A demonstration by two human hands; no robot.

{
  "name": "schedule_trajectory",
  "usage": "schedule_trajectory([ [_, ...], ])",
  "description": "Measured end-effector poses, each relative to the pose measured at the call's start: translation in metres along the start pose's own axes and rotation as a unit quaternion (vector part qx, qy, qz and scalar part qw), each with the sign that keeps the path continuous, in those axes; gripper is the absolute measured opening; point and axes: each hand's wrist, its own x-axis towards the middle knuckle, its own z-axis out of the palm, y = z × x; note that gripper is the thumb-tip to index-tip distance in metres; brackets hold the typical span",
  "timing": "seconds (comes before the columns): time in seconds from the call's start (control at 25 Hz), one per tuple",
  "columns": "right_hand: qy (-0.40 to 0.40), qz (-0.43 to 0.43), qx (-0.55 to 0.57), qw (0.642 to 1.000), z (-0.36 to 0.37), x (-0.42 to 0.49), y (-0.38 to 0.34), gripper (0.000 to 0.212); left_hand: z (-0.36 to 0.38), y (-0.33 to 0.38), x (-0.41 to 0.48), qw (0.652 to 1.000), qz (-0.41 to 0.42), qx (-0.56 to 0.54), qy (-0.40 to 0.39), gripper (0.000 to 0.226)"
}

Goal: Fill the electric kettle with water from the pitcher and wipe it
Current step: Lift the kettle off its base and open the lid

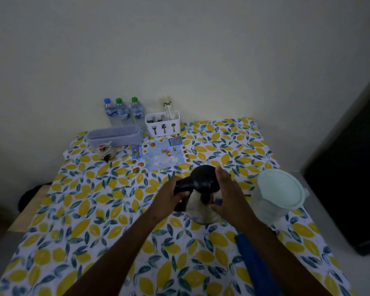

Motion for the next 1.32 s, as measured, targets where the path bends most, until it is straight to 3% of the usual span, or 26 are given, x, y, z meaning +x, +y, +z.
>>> schedule_trajectory([
  [0.24,-0.05,-0.016,-0.023,0.998,0.067,-0.036,-0.041,0.117,-0.045,-0.039,-0.079,0.997,-0.058,-0.007,-0.041,0.027],
  [0.52,-0.084,0.02,-0.113,0.99,0.103,-0.079,-0.058,0.114,-0.042,-0.074,-0.118,0.994,-0.074,-0.019,-0.072,0.03],
  [0.72,-0.071,0.015,-0.143,0.987,0.102,-0.089,-0.064,0.104,-0.03,-0.073,-0.128,0.999,-0.032,0.004,-0.013,0.036],
  [0.88,-0.035,0.008,-0.185,0.982,0.102,-0.094,-0.068,0.103,-0.006,-0.047,-0.119,0.986,0.011,0.157,0.059,0.061],
  [1.04,-0.047,0.029,-0.208,0.977,0.103,-0.094,-0.067,0.105,0.017,-0.031,-0.11,0.968,-0.06,0.217,0.11,0.075],
  [1.32,-0.049,0.035,-0.174,0.983,0.103,-0.096,-0.068,0.109,0.025,-0.025,-0.114,0.953,-0.037,0.263,0.144,0.064],
])
